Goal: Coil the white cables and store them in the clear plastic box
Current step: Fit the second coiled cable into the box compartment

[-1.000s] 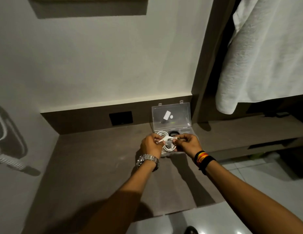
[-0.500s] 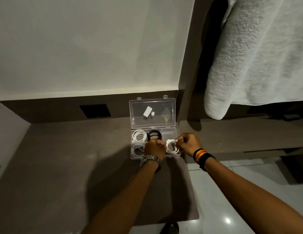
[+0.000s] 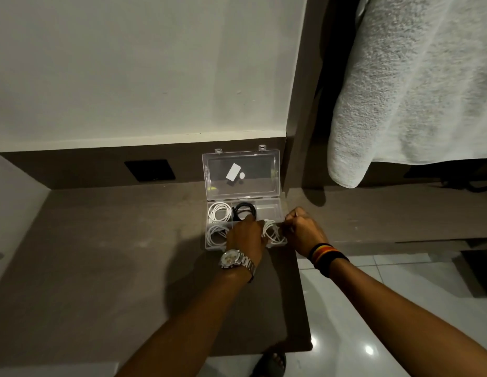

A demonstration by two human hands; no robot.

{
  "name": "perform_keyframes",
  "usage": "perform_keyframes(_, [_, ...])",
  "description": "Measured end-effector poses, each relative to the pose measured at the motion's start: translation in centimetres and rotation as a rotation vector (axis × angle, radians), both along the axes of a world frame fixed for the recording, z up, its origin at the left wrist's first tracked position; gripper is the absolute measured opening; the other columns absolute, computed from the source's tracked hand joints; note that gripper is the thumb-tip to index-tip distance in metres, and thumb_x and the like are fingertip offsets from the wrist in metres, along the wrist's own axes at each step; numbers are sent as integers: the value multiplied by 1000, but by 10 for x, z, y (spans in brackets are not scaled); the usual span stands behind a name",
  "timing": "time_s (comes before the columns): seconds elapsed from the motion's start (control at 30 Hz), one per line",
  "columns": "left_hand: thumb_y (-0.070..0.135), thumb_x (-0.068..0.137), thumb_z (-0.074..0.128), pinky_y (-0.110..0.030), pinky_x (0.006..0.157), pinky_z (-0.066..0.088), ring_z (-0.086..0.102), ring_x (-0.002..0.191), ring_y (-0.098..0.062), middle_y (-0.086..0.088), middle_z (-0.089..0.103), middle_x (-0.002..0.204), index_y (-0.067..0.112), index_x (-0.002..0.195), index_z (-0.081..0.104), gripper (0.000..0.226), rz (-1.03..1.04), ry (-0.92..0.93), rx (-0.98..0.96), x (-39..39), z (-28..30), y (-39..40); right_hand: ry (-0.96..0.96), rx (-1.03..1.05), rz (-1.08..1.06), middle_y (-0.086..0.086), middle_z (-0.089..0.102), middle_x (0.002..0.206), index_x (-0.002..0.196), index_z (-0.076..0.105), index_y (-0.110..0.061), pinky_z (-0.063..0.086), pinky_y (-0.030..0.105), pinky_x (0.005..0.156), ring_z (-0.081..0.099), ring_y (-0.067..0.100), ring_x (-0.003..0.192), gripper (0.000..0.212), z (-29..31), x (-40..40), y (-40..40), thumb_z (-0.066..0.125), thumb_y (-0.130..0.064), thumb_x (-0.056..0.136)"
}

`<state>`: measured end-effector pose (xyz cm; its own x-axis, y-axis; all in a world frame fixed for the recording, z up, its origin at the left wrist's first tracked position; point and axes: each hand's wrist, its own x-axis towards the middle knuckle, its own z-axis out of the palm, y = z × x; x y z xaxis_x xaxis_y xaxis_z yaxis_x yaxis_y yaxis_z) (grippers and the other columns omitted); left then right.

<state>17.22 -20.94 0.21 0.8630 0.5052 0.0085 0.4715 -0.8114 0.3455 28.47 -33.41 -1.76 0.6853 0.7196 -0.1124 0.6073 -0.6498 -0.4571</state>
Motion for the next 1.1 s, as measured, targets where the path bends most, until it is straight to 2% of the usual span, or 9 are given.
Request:
perform_keyframes(0.23, [35, 87, 68, -38, 71, 58, 70, 81, -26, -5, 73, 88, 17, 91, 74, 19, 15, 95, -123, 2, -1, 5, 15, -135, 120, 7, 54, 118, 121, 71, -19, 50, 32, 93, 54, 23, 106, 35, 11, 4, 1, 72, -34, 90])
perform_keyframes(0.4, [36, 84, 71, -40, 75, 58, 70, 84, -28, -6, 72, 91, 17, 95, 71, 22, 17, 182, -181, 9, -6, 12, 6, -194, 121, 6, 53, 123, 127, 69, -25, 49, 35, 99, 52, 24, 113, 44, 16, 10, 6, 77, -36, 85])
perform_keyframes(0.5, [32, 84, 72, -39, 71, 58, 70, 81, -28, -7, 72, 89, 16, 92, 69, 18, 40, 141, -150, 14, -3, 12, -16, -229, 123, 6, 53, 127, 131, 67, -27, 48, 35, 102, 52, 25, 117, 48, 17, 13, 14, 78, -33, 85])
perform_keyframes(0.57, [30, 84, 71, -38, 75, 57, 70, 92, -29, -7, 71, 102, 16, 101, 71, 22, 29, 75, -34, 13, -2, 10, -17, -235, 119, 7, 54, 129, 130, 67, -26, 47, 34, 102, 52, 25, 118, 48, 16, 13, 16, 79, -33, 84])
perform_keyframes(0.67, [34, 80, 77, -38, 82, 55, 63, 108, -28, -7, 60, 125, 20, 123, 63, 48, 41, 4, 59, 2, -7, 10, -26, -219, 106, 7, 54, 129, 128, 68, -24, 49, 35, 102, 53, 26, 119, 48, 19, 12, 15, 79, -36, 83])
perform_keyframes(0.73, [32, 81, 76, -37, 82, 55, 63, 107, -26, -6, 60, 125, 21, 119, 66, 41, 92, -30, 8, -5, -12, 14, -33, -203, 107, 8, 55, 128, 127, 69, -23, 50, 35, 101, 53, 26, 117, 46, 20, 11, 14, 78, -36, 84])
perform_keyframes(0.9, [18, 88, 68, -29, 71, 51, 69, 91, -23, -4, 73, 100, 20, 95, 75, 11, 122, -95, -167, -7, -4, 11, -49, -174, 88, 9, 57, 124, 123, 69, -18, 52, 35, 99, 57, 26, 113, 45, 23, 4, 12, 78, -38, 84])
perform_keyframes(1.0, [31, 90, 64, -21, 61, 47, 70, 85, -19, 3, 73, 92, 28, 94, 74, 12, 193, -115, -270, 1, -3, 7, -58, -143, 70, 9, 61, 122, 121, 67, -15, 54, 40, 99, 60, 28, 113, 47, 24, -2, 11, 81, -36, 81])
perform_keyframes(1.1, [45, 87, 63, -34, 75, 55, 65, 99, -22, 0, 67, 110, 25, 105, 70, 28, 255, -84, -216, 6, -8, 10, -86, -128, 77, 8, 60, 115, 119, 70, -18, 55, 37, 92, 60, 26, 105, 42, 23, -4, 10, 79, -39, 83])
